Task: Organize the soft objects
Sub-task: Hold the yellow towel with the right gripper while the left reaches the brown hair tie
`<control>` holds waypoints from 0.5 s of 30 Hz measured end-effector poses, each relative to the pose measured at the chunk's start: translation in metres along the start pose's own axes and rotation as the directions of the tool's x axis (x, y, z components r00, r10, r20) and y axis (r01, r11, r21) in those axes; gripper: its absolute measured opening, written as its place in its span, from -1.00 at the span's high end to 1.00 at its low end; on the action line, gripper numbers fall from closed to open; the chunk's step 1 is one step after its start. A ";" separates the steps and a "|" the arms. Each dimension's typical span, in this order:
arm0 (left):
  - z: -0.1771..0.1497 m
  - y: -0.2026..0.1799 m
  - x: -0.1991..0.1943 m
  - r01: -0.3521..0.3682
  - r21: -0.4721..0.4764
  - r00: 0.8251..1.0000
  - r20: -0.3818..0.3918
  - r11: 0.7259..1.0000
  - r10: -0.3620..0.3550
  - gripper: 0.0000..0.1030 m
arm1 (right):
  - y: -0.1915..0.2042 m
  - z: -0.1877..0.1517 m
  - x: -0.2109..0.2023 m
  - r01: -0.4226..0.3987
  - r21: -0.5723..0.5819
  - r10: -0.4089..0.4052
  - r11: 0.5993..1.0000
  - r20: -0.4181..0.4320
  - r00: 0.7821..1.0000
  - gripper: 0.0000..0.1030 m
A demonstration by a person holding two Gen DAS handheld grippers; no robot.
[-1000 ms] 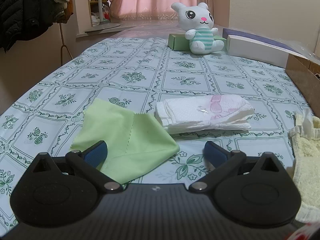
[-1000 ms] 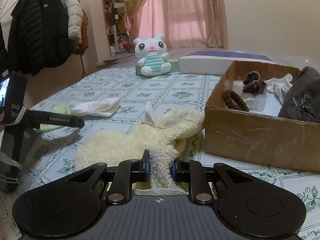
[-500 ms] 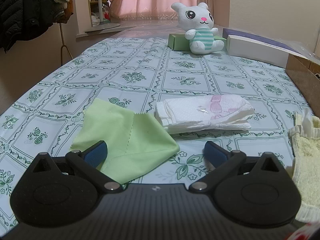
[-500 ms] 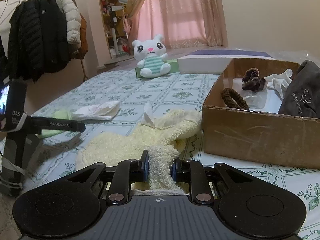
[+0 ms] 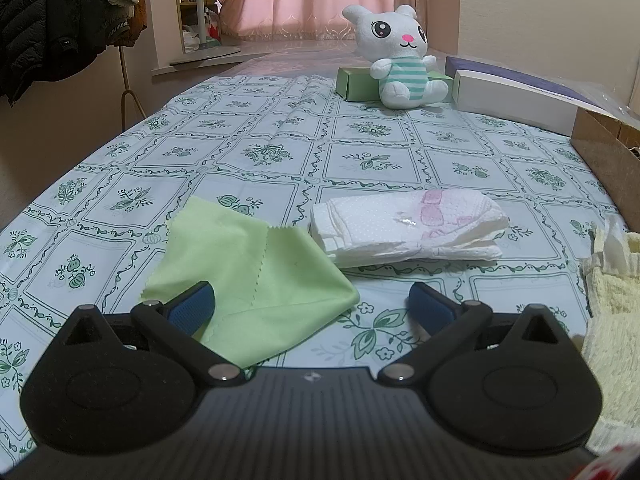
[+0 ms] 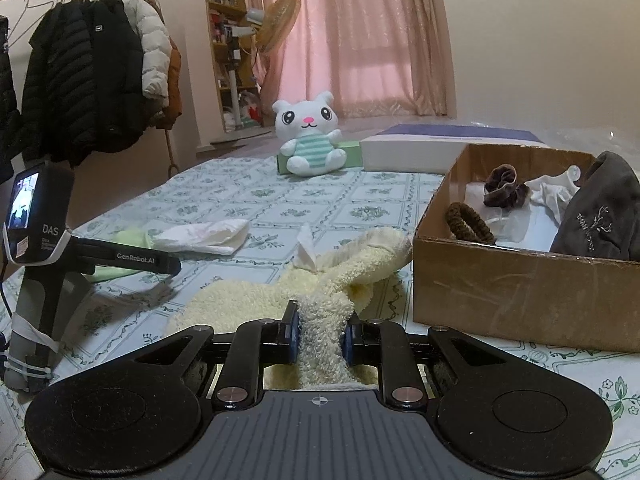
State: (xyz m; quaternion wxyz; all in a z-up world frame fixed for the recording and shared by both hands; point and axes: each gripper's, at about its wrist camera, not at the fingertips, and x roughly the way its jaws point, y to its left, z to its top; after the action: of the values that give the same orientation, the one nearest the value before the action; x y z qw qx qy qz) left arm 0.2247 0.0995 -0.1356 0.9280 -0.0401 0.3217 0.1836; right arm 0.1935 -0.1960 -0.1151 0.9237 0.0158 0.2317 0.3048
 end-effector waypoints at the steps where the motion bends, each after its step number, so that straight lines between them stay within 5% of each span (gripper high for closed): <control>1: 0.000 0.000 0.000 0.000 0.000 1.000 0.000 1.000 0.000 -1.00 | 0.000 0.000 0.000 -0.003 0.005 0.003 1.000 -0.003 1.000 0.60; 15: 0.000 0.000 0.000 -0.001 0.000 1.000 0.000 1.000 0.001 -1.00 | -0.006 0.003 0.010 -0.010 0.041 0.012 0.999 -0.038 0.999 0.61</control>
State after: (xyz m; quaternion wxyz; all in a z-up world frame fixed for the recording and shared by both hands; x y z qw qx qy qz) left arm 0.2248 0.0997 -0.1354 0.9279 -0.0399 0.3217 0.1839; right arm 0.2053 -0.1948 -0.1173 0.9169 0.0299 0.2552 0.3054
